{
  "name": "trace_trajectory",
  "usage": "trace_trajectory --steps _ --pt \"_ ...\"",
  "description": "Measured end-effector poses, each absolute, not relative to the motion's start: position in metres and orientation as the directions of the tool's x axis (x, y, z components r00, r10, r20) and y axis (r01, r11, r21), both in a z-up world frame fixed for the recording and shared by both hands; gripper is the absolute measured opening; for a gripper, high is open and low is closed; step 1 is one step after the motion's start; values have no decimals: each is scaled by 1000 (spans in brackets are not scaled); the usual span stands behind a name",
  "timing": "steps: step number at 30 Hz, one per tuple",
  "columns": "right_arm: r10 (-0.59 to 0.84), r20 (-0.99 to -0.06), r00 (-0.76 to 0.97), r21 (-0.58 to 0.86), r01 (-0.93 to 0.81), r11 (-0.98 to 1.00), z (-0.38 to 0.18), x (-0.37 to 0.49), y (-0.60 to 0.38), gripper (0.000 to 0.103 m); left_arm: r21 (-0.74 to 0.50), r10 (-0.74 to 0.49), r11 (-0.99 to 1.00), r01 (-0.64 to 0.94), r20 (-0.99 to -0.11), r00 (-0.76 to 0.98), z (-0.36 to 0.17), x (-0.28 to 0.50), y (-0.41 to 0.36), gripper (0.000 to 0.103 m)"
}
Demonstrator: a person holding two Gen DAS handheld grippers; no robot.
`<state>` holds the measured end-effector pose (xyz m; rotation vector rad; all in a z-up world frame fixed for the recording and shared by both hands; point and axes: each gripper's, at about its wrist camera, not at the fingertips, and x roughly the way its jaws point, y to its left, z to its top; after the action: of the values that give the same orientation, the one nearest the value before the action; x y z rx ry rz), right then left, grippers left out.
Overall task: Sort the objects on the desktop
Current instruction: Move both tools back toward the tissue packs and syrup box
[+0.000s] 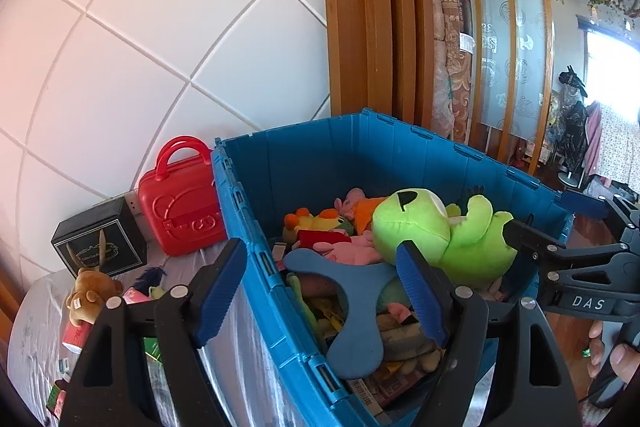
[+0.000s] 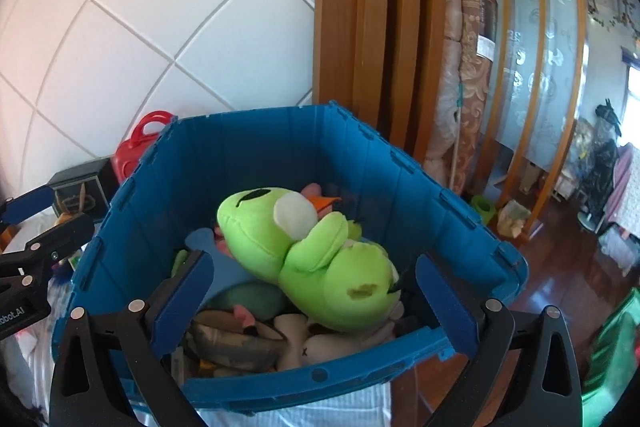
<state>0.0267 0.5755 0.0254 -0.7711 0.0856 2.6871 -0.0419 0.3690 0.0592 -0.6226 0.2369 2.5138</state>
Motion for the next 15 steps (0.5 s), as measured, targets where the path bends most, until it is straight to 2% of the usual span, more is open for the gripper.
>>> trace_trajectory --steps 15 --pt "186 -489 -852 -83 -167 -982 32 -1 478 103 5 282 -944 -330 -506 -815 38 -49 250 77"
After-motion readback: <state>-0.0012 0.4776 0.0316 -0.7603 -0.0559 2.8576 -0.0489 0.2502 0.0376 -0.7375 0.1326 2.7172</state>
